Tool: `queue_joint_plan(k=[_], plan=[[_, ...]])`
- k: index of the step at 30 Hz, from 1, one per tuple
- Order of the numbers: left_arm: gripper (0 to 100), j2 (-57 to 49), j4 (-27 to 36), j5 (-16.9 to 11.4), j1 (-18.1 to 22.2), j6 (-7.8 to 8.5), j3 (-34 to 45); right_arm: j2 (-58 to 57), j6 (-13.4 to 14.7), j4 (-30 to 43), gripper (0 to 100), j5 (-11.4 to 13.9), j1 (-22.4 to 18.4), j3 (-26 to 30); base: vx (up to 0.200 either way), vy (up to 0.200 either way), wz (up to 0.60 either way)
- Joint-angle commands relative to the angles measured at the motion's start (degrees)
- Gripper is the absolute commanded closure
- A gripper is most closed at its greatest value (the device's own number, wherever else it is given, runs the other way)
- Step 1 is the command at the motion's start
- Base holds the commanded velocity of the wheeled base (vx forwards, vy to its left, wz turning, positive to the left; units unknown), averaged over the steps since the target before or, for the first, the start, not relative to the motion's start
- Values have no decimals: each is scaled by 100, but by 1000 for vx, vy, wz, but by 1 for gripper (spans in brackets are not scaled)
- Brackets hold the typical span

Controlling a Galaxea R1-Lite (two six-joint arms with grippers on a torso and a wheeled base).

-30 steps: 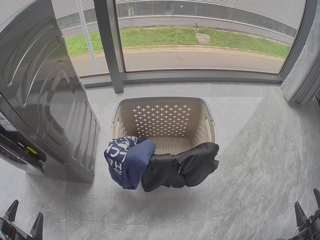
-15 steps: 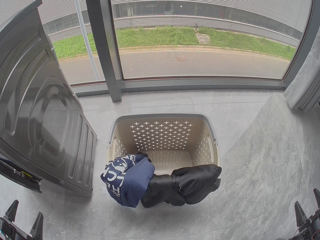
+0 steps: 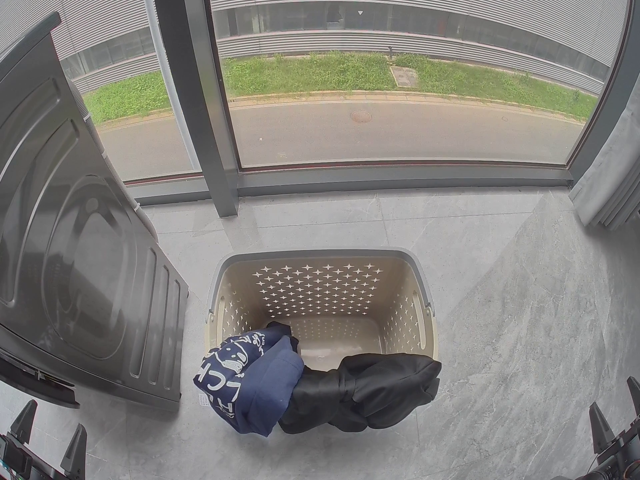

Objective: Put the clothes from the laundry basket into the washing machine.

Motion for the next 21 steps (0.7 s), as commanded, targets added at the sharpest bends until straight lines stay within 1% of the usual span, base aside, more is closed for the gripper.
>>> queue_joint_plan(k=[1, 8, 17, 21], plan=[[0, -57, -1, 0, -2, -1, 75, -61, -3, -1, 0, 3, 0, 92, 0, 0, 0], [0, -57, -1, 0, -2, -1, 75, -61, -3, -1, 0, 3, 0, 92, 0, 0, 0], [0, -57, -1, 9, -2, -10, 75, -61, -3, -1, 0, 3, 0, 92, 200, 0, 0], [0, -57, -1, 9, -2, -10, 75, -61, -3, -1, 0, 3, 0, 92, 0, 0, 0]])
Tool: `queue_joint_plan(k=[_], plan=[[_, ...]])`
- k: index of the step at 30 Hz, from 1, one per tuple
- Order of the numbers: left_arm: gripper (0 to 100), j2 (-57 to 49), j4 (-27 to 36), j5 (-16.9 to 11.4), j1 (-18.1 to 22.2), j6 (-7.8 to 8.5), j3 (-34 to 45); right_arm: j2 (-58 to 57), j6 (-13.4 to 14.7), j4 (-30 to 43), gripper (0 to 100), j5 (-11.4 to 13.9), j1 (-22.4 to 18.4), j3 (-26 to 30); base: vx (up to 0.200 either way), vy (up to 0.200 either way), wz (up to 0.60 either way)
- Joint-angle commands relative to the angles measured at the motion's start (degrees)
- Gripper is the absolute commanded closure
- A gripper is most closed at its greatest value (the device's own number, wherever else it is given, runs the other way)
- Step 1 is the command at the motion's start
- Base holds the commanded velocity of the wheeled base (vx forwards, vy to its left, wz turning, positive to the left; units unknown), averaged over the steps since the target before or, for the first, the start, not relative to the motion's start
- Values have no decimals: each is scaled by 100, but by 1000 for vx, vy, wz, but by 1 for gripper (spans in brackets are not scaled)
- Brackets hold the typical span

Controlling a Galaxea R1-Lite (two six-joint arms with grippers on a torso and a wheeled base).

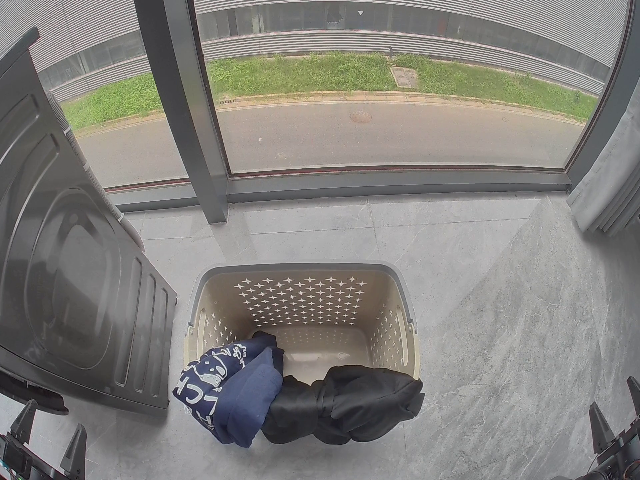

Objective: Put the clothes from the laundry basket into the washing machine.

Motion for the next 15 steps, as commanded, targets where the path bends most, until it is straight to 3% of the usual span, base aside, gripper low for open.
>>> queue_joint_plan(k=[1, 8, 15], plan=[[0, -57, -1, 4, -2, 0, 75, -61, -3, 1, 0, 2, 0, 92, 0, 0, 0], [0, -57, -1, 13, -2, 0, 75, -61, -3, 1, 0, 2, 0, 92, 0, 0, 0], [0, -57, -1, 21, -2, -9, 75, -61, 5, 1, 0, 2, 0, 92, 171, 0, 0]])
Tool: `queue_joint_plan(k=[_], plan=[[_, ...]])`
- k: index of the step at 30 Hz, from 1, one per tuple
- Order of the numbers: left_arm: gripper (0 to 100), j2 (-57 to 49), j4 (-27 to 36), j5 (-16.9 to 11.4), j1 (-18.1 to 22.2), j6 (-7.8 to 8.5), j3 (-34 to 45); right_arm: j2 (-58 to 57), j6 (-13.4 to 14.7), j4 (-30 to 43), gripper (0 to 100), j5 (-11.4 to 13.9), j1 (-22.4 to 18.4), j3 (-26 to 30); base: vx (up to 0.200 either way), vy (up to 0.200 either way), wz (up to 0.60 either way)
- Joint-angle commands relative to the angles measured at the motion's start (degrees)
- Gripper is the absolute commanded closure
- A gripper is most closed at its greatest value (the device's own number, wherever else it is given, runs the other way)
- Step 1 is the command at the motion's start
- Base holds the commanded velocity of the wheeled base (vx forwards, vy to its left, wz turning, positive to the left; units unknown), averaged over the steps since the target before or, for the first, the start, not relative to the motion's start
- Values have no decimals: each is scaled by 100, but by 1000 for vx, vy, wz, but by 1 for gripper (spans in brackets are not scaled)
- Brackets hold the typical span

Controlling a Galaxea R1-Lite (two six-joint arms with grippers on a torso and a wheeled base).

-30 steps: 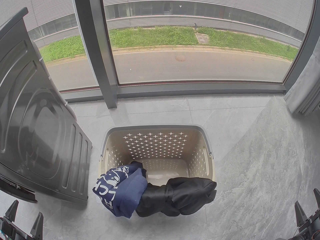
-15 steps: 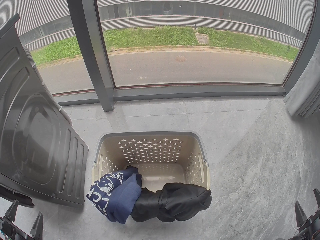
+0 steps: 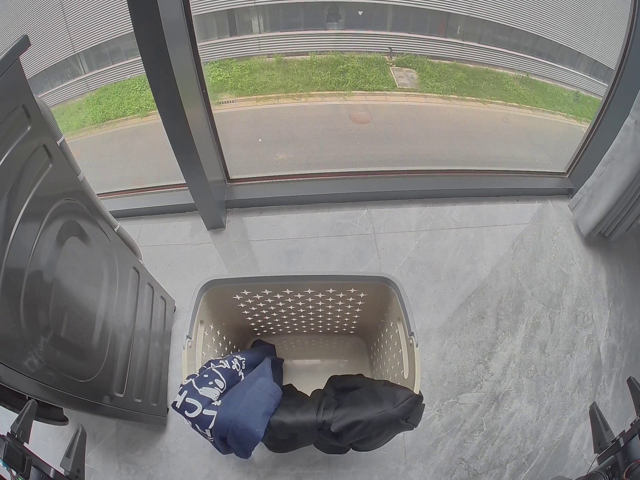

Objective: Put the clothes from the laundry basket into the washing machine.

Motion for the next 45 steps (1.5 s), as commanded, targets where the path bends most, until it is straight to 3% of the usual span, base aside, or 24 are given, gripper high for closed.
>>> queue_joint_plan(k=[1, 45], plan=[[0, -57, -1, 11, 0, -13, 75, -61, 0, 2, 0, 2, 0, 101, 0, 0, 0], [0, -57, -1, 11, 0, -22, 75, -61, 0, 2, 0, 2, 0, 92, 68, 0, 0]])
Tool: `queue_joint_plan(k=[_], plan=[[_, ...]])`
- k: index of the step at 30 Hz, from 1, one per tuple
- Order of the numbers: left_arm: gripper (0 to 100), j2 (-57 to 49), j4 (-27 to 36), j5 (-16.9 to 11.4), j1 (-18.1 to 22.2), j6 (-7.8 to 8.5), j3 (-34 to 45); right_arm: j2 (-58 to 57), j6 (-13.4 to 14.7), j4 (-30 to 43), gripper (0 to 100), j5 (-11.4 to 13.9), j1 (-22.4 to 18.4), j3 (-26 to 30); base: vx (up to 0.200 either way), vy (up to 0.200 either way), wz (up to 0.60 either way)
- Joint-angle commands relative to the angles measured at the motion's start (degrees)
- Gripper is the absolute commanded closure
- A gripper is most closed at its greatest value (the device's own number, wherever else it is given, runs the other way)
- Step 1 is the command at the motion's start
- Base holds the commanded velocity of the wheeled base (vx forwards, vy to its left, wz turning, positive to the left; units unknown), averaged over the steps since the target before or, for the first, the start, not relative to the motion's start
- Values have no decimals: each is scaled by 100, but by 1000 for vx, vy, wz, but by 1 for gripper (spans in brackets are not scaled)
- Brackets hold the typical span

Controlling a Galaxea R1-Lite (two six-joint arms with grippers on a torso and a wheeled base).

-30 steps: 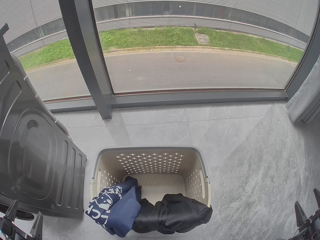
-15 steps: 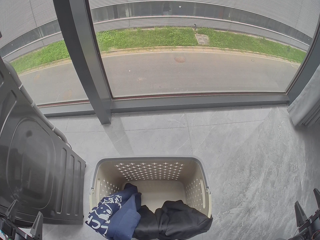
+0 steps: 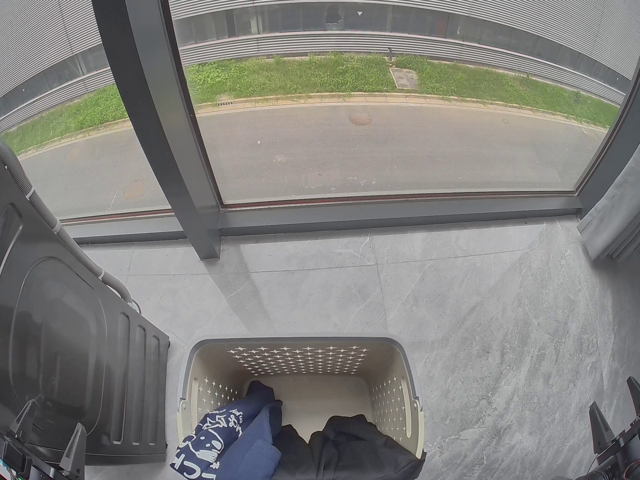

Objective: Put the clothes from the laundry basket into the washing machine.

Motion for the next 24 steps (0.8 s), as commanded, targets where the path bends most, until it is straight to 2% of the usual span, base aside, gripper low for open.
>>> queue_joint_plan(k=[1, 24], plan=[[0, -57, -1, 2, -2, -3, 75, -61, -8, -1, 0, 3, 9, 92, 0, 0, 0], [0, -57, -1, 2, -2, -3, 75, -61, -8, -1, 0, 3, 9, 92, 0, 0, 0]])
